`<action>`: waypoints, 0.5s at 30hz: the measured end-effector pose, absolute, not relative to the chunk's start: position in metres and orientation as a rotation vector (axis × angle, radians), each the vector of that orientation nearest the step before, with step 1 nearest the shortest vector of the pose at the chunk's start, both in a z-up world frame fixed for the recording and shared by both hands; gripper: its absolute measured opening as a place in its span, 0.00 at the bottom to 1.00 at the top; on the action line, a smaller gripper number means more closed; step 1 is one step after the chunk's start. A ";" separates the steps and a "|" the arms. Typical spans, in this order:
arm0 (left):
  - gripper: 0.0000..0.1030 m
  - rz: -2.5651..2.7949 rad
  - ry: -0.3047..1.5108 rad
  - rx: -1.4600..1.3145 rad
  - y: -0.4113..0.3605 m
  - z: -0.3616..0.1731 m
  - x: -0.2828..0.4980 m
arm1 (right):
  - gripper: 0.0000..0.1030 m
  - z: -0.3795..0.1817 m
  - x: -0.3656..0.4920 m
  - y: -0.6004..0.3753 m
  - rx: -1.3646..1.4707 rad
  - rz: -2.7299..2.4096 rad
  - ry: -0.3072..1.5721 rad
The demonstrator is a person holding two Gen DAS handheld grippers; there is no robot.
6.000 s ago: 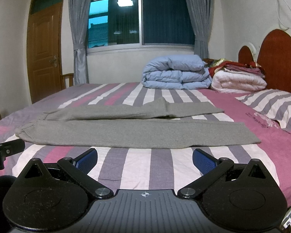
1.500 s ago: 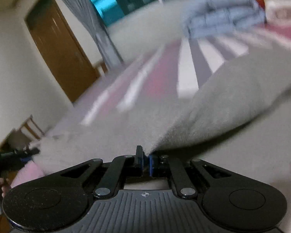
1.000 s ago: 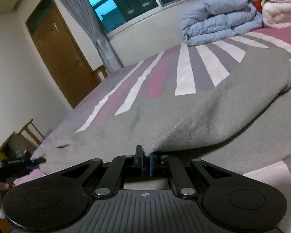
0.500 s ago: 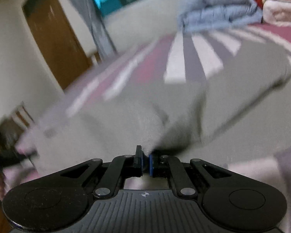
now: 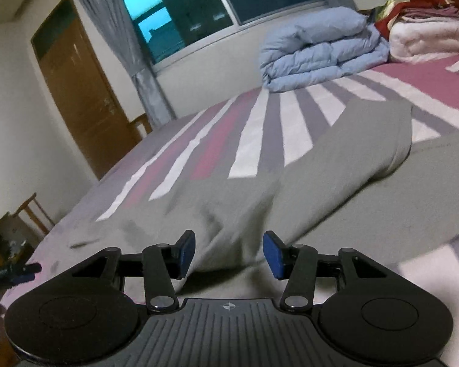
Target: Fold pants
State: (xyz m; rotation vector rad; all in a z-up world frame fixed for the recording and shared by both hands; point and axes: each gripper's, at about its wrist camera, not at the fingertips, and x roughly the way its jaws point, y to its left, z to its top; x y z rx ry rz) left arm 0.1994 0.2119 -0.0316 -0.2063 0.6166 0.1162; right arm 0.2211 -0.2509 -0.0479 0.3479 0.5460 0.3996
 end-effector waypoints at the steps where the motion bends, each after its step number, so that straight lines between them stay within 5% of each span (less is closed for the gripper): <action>1: 0.68 0.133 0.633 -0.187 0.201 -0.034 0.206 | 0.48 -0.046 0.228 -0.248 0.338 0.394 0.552; 13: 0.83 0.167 0.663 -0.066 0.142 -0.087 0.227 | 0.48 -0.065 0.345 -0.214 0.195 0.260 0.841; 15: 0.83 0.155 0.659 -0.067 0.144 -0.088 0.224 | 0.11 -0.069 0.337 -0.214 0.130 0.257 0.842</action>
